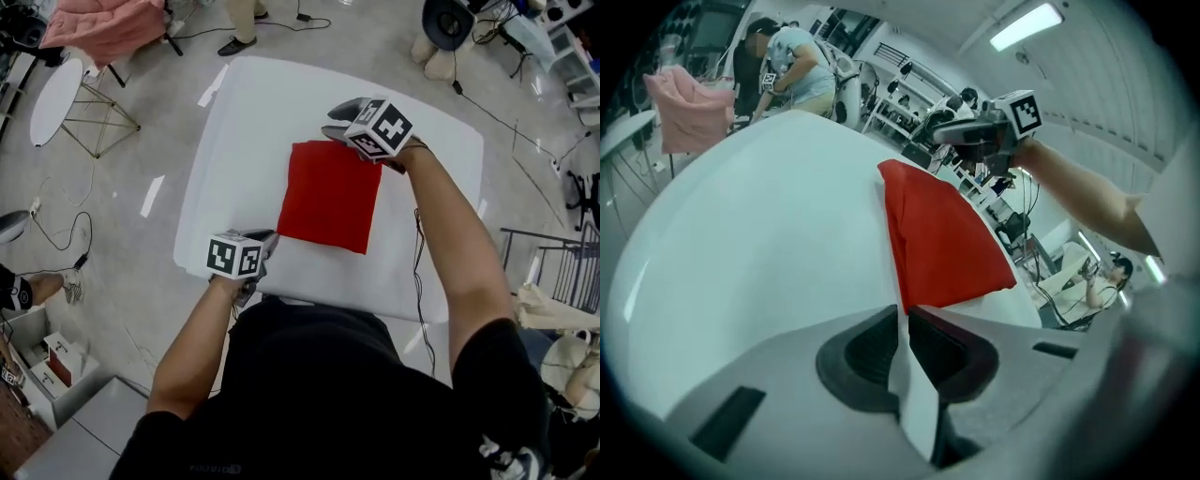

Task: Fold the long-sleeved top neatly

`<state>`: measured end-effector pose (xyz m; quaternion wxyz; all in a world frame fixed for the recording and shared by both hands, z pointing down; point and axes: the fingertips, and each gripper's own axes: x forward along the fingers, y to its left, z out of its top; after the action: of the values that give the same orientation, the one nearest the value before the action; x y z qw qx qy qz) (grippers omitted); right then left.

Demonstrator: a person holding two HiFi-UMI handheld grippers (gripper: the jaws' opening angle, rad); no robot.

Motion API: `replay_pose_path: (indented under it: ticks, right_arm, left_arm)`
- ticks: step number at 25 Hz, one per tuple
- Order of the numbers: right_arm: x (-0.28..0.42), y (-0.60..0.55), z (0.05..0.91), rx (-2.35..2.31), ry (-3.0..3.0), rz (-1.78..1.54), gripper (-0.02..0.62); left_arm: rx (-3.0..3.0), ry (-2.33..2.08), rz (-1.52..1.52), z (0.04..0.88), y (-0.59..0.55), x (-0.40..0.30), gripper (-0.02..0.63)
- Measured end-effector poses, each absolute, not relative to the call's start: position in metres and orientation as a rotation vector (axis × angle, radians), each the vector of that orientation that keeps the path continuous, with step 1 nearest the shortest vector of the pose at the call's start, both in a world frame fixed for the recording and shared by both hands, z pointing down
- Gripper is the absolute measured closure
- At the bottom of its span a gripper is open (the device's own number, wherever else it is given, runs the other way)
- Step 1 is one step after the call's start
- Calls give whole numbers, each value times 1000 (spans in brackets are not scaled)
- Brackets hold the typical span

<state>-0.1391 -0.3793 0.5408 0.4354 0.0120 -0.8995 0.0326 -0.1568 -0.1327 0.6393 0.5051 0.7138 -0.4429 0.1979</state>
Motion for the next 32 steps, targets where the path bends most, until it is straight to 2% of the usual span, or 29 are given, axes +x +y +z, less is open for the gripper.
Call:
replay_pose_path:
  ticks: [4,9,16,20,22,26,32]
  right_arm:
    - [-93,-387,507,205,-2364,131,457]
    - [-24,-348,542,239,-2259,119,403]
    - [-6,-268,558,367,-2335,239,403]
    - [-4,-241,526,644,-2529,476,455]
    - [4,-229,511,780,-2578,564,509]
    - [29,-215,486,995,-2602,569,588]
    - [34,-176,450,1179,-2678,558,592]
  left_arm:
    - [1727,-1153,523,631,-123,-177,583]
    - [1813,-1188,573,612,-129,-169,583]
    - [1919,-1215,630,595,-151,-156,583]
    - [1989,-1193,585,575,-154,-150,583]
    - [2049,-1177,546,558,-155,-144,583]
    - [2178,-1171,491,524,-157,-131,583]
    - [2346,-1105,441,485,-145,-129,594]
